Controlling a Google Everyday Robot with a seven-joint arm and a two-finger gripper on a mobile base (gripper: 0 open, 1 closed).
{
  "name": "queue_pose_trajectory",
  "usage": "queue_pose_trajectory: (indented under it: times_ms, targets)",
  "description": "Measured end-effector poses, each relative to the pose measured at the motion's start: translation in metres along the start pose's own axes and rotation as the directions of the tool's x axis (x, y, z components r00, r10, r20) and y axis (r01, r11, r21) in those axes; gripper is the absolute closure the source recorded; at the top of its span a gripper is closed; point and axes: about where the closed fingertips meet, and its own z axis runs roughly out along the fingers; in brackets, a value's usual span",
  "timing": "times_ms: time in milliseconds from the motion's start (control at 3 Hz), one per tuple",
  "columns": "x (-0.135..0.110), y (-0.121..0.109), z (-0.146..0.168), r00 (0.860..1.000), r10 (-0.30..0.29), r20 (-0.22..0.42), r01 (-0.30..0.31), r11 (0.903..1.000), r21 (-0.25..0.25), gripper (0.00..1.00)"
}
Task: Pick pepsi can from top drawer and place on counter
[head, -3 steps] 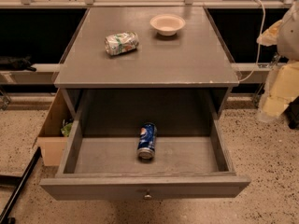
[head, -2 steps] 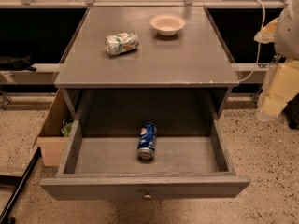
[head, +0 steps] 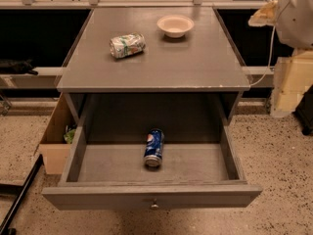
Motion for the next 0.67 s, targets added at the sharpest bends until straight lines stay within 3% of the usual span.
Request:
queue_pose_trajectory:
  times_ms: [333,667]
  targets:
    - [-0.02,0.0,-0.012,0.979,-0.199,0.042,0.199,0.9798,0.02,0.0]
    - [-0.044,0.005,-0.018,0.917,-0.386,0.103,0.385,0.9225,0.031,0.0]
